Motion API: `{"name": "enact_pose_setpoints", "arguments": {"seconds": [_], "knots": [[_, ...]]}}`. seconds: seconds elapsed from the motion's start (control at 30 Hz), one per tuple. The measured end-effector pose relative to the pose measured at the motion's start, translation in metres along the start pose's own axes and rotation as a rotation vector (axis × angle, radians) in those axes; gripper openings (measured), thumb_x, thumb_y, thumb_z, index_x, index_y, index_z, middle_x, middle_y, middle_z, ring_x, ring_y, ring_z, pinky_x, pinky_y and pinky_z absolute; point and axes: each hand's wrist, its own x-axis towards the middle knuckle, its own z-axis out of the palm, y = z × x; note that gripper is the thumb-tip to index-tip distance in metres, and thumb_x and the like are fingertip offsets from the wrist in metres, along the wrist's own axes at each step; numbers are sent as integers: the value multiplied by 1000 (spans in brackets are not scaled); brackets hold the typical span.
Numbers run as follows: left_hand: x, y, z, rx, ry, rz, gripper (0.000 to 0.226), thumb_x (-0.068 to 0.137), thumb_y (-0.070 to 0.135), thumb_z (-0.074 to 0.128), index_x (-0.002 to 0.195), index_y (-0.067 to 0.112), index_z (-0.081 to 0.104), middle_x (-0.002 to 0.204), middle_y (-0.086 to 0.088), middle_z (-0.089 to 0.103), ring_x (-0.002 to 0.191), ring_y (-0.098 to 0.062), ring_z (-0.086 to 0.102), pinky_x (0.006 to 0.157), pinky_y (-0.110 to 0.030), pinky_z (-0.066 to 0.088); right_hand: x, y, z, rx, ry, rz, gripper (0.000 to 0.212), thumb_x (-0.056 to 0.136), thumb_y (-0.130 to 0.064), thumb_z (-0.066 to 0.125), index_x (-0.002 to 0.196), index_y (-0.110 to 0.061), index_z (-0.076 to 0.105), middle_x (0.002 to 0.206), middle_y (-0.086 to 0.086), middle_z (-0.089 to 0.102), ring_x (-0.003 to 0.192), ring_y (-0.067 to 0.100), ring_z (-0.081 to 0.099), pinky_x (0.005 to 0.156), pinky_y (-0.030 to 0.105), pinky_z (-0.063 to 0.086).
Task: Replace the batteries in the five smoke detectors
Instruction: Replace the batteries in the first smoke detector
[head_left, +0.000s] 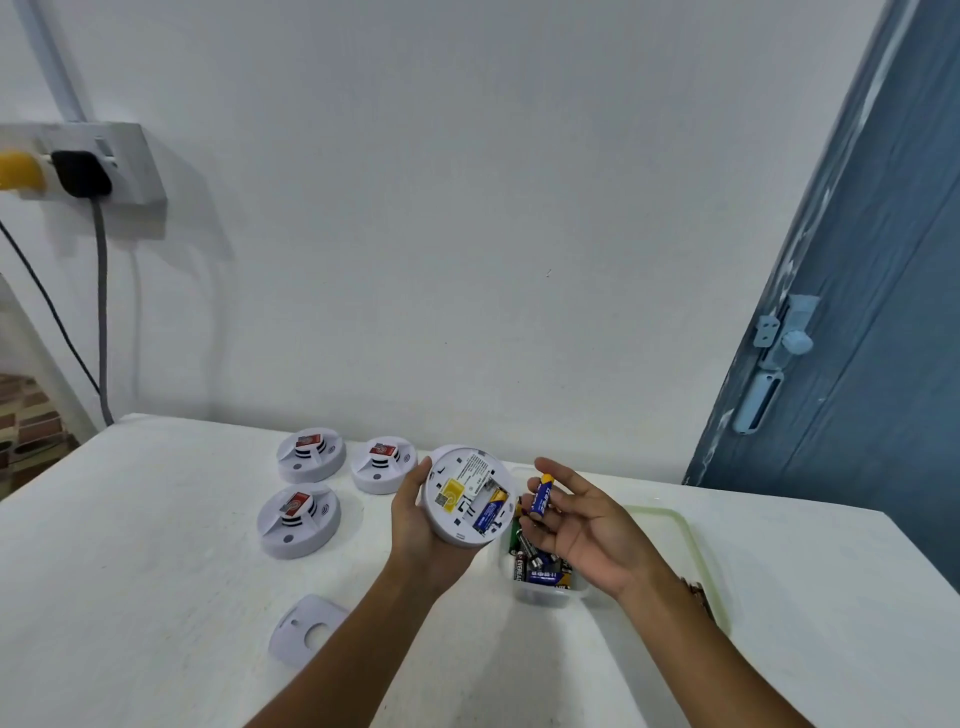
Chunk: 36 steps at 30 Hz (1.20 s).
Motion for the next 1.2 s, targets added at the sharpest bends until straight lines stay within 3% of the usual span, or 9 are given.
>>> {"name": "enact_pose_setpoints", "arguments": {"seconds": [0.13, 0.2, 0.3, 0.37, 0.47, 0.67, 0.87, 1.07, 1.2], "knots": [[-1, 1, 0, -8, -8, -5, 58, 91, 49, 43, 131, 9, 56, 131, -22, 58, 112, -38, 55, 101, -51, 40, 2, 2, 1, 5, 16, -89, 25, 74, 10, 56, 92, -2, 69, 84, 17, 69, 79, 32, 70, 66, 41, 60], [-1, 2, 0, -19, -15, -7, 58, 92, 48, 44, 130, 8, 56, 130, -23, 59, 113, -39, 55, 106, -53, 37, 1, 3, 3, -107, 65, -172, 22, 71, 10, 61, 80, -6, 71, 79, 14, 69, 75, 28, 65, 61, 32, 59], [0, 2, 0, -27, -22, -15, 60, 91, 49, 43, 132, 7, 54, 132, -24, 56, 118, -40, 51, 110, -54, 31, -3, 8, 8, -303, 126, -304, 20, 76, 17, 63, 79, -3, 64, 81, 13, 72, 65, 22, 63, 54, 23, 54], [1, 1, 1, -22, -27, -25, 61, 91, 49, 43, 134, 7, 53, 136, -24, 53, 126, -40, 48, 112, -52, 30, -6, 14, 12, -349, 150, -372, 17, 77, 17, 63, 76, 2, 57, 92, 19, 73, 66, 26, 69, 59, 25, 57], [1, 1, 2, -22, -33, -27, 60, 90, 49, 44, 134, 8, 54, 136, -23, 53, 122, -39, 50, 108, -51, 35, -6, 21, 14, -339, 200, -422, 20, 80, 18, 60, 78, 1, 52, 90, 24, 71, 70, 32, 71, 64, 28, 60], [3, 3, -3, -12, -14, -20, 59, 90, 48, 45, 134, 11, 55, 134, -20, 56, 128, -39, 47, 111, -54, 31, -6, 18, 11, 103, 239, -200, 18, 88, 14, 49, 95, 3, 60, 70, 18, 69, 61, 22, 71, 53, 24, 57], [4, 2, -3, -16, -9, -17, 56, 90, 48, 47, 130, 11, 57, 130, -20, 60, 125, -39, 49, 111, -55, 30, -10, 19, 11, 123, 288, -60, 8, 89, -6, 59, 92, -1, 64, 73, 14, 71, 57, 19, 69, 45, 22, 51], [3, 1, -3, 12, -1, -20, 57, 90, 49, 45, 131, 11, 57, 128, -20, 60, 115, -38, 54, 111, -54, 31, -14, 13, 13, 215, 108, 18, 27, 91, -14, 49, 113, -9, 63, 69, 16, 65, 51, 22, 62, 47, 28, 51], [0, 2, -1, 35, 11, -19, 57, 92, 49, 42, 131, 11, 57, 126, -19, 61, 107, -35, 58, 98, -49, 44, -19, 12, 15, 125, 36, 60, 25, 84, -14, 50, 107, -11, 60, 75, 23, 69, 58, 30, 69, 48, 30, 55]]}}
